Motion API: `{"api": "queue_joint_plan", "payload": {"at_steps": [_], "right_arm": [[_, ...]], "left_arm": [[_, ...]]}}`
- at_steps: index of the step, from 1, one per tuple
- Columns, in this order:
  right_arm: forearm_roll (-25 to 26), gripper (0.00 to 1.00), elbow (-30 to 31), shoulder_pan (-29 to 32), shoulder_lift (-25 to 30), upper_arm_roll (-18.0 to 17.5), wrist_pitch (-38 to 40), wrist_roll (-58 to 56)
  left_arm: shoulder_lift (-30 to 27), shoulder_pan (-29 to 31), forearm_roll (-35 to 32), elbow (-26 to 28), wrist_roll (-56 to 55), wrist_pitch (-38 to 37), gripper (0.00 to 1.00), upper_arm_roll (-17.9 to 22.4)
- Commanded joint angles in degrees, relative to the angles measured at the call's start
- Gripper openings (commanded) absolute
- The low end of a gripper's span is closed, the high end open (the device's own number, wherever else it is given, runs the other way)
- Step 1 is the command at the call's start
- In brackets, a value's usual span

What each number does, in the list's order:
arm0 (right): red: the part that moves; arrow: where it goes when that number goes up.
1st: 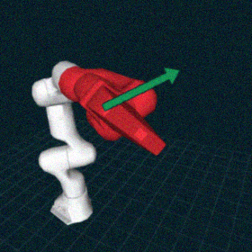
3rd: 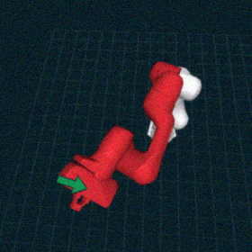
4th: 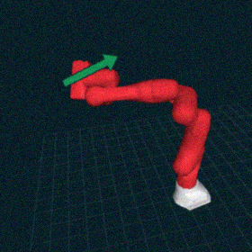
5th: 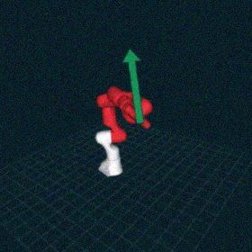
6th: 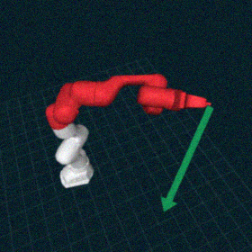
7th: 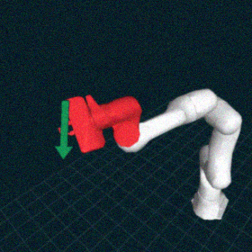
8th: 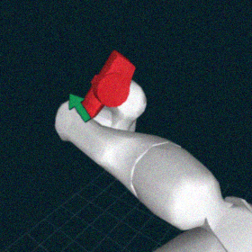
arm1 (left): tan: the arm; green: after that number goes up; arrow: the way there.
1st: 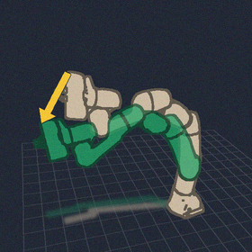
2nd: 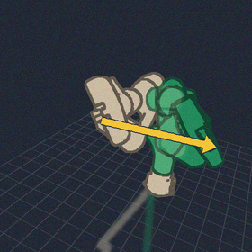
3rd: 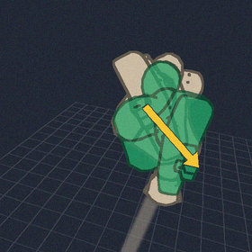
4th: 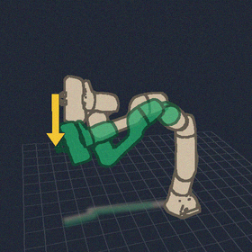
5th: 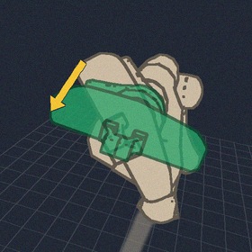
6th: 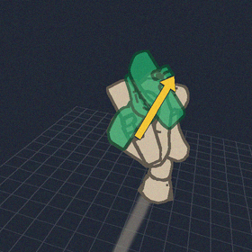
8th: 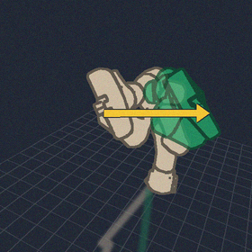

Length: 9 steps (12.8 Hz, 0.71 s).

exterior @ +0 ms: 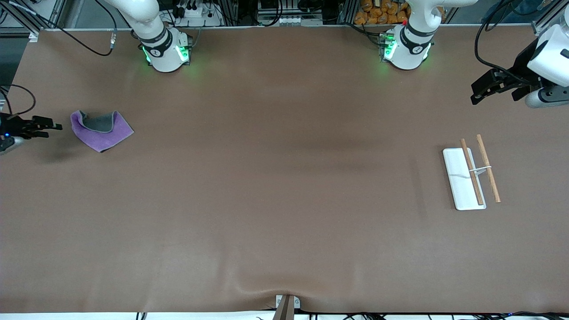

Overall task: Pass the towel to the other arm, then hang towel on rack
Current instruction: 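Lower the right gripper onto the purple towel and grasp it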

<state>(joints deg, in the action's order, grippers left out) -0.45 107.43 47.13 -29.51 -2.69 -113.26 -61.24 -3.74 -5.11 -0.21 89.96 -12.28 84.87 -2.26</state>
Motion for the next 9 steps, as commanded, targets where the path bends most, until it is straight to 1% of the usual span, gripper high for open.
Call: {"api": "queue_joint_plan", "payload": {"at_steps": [1,3,4,6,7,8,9], "right_arm": [[0.98,0.68,5.42,2.26,0.77,-1.18,-4.16,-1.52],[0.97,0.62,6.65,2.18,1.39,-1.27,-3.81,-0.91],[0.97,0.61,6.74,2.18,1.48,-1.18,-3.81,-0.64],[0.97,0.53,6.74,2.18,1.39,-1.18,-3.81,-0.64],[0.97,0.43,6.74,2.18,1.30,-1.18,-3.81,-0.64],[0.97,0.39,6.83,2.18,1.21,-1.18,-3.81,-0.64],[0.97,0.31,6.83,2.18,1.30,-1.18,-3.72,-0.64]], "left_arm": [[0.14,0.10,-0.67,-0.66,1.20,-0.76,1.00,-0.03],[0.14,0.19,-0.67,-0.66,1.29,-0.67,1.00,-0.03],[0.14,0.19,-0.67,-0.66,1.20,-0.76,1.00,-0.03],[0.14,0.37,-0.67,-0.75,1.29,-0.76,1.00,-0.03],[0.14,0.37,-0.67,-0.75,1.29,-0.76,1.00,-0.03],[0.14,0.37,-0.67,-0.75,1.29,-0.76,1.00,-0.03],[0.14,0.45,-0.67,-0.75,1.29,-0.76,1.00,-0.03]]}}
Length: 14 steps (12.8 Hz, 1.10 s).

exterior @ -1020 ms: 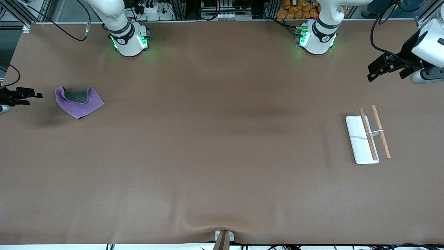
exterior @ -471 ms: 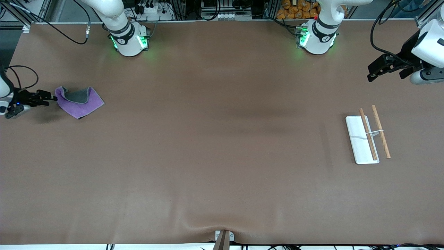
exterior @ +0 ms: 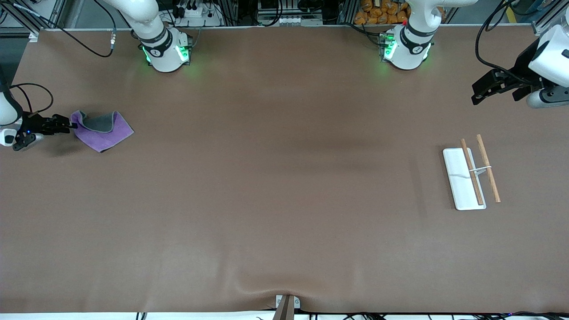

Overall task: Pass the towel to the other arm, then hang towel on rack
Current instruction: 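Lower the right gripper onto the purple towel and grasp it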

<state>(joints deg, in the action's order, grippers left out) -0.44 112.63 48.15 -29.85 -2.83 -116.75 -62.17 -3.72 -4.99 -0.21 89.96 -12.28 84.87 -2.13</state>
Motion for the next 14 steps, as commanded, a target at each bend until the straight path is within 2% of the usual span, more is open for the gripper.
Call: {"api": "queue_joint_plan", "payload": {"at_steps": [1,4,6,11,14], "right_arm": [[0.97,0.27,1.89,1.15,1.64,-1.04,-0.24,0.29],[0.80,0.28,2.68,1.24,1.72,-1.13,-0.23,0.47],[0.36,0.00,3.30,1.15,2.42,-1.13,0.11,1.25],[0.35,0.00,1.03,-2.17,4.44,-1.57,6.60,7.48],[0.35,0.00,-2.32,-7.62,9.00,-1.57,18.62,21.00]], "left_arm": [[0.03,0.34,-0.67,-0.75,1.29,-0.76,1.00,-0.15],[0.12,0.42,-0.58,-0.66,1.29,-0.67,1.00,-0.15],[0.12,0.42,-0.41,-0.84,1.29,-0.67,1.00,-0.15],[0.12,0.42,-0.32,-0.84,1.29,-0.67,1.00,-0.15],[0.12,0.42,-0.32,-0.84,1.29,-0.67,1.00,-0.15]]}}
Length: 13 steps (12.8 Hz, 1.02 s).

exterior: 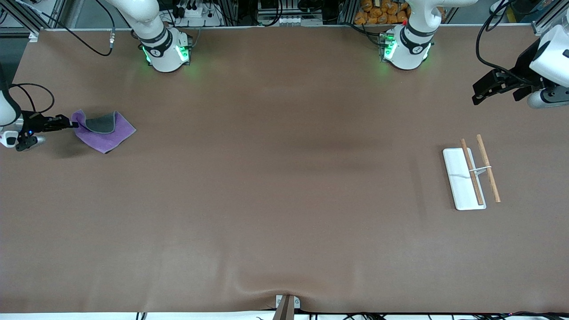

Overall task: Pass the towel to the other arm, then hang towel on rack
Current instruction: 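Lift the towel with the right gripper and carry it toward table center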

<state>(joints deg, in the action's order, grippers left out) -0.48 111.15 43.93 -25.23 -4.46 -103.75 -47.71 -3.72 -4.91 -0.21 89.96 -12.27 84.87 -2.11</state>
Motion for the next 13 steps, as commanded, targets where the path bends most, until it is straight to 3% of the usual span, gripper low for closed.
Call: {"api": "queue_joint_plan", "payload": {"at_steps": [1,5,10,13], "right_arm": [[0.39,0.00,-0.76,-5.32,6.58,0.06,8.10,9.10],[-3.46,0.00,-0.76,-9.55,11.24,-0.11,15.75,19.99],[-7.60,0.00,-0.75,-22.37,19.50,-0.11,24.46,45.63],[-13.22,0.00,-1.02,-30.36,23.29,-0.20,26.59,62.23]], "left_arm": [[0.12,0.25,-0.32,-0.84,1.29,-0.67,1.00,-0.18],[0.29,-0.10,-0.23,-0.84,1.20,-0.58,1.00,-0.18],[0.56,-0.10,-0.14,-0.84,1.20,-0.50,1.00,-0.18],[0.56,0.17,-0.06,-0.84,1.29,-0.50,1.00,-0.18]]}}
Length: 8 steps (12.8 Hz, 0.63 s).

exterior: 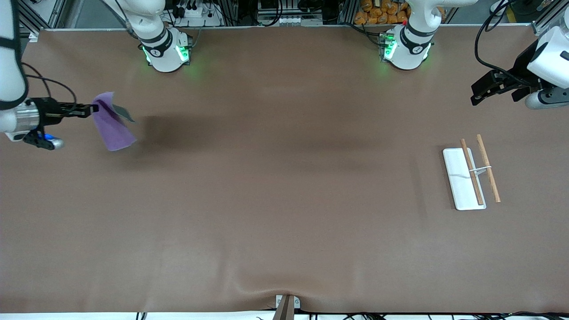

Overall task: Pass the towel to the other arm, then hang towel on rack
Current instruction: 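Lift the towel with the right gripper and carry it toward table center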

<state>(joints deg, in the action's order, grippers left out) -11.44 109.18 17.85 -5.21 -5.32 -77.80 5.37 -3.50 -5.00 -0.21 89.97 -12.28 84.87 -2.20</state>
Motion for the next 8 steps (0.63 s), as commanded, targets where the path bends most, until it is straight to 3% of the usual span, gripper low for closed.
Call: {"api": "queue_joint_plan", "payload": {"at_steps": [1,5,8], "right_arm": [[-2.44,0.00,0.25,-8.23,3.88,0.74,0.63,16.71],[-4.64,0.00,-4.67,-21.07,3.98,0.74,0.19,38.26],[-10.09,0.00,-9.41,-27.50,2.66,0.83,-1.56,52.08]], "left_arm": [[0.33,0.16,-0.06,-0.85,1.20,-0.50,1.00,-0.09],[0.33,0.25,-0.06,-0.67,1.20,-0.50,1.00,-0.09],[0.24,-0.10,0.99,-0.76,0.94,-0.50,1.00,-0.18]]}}
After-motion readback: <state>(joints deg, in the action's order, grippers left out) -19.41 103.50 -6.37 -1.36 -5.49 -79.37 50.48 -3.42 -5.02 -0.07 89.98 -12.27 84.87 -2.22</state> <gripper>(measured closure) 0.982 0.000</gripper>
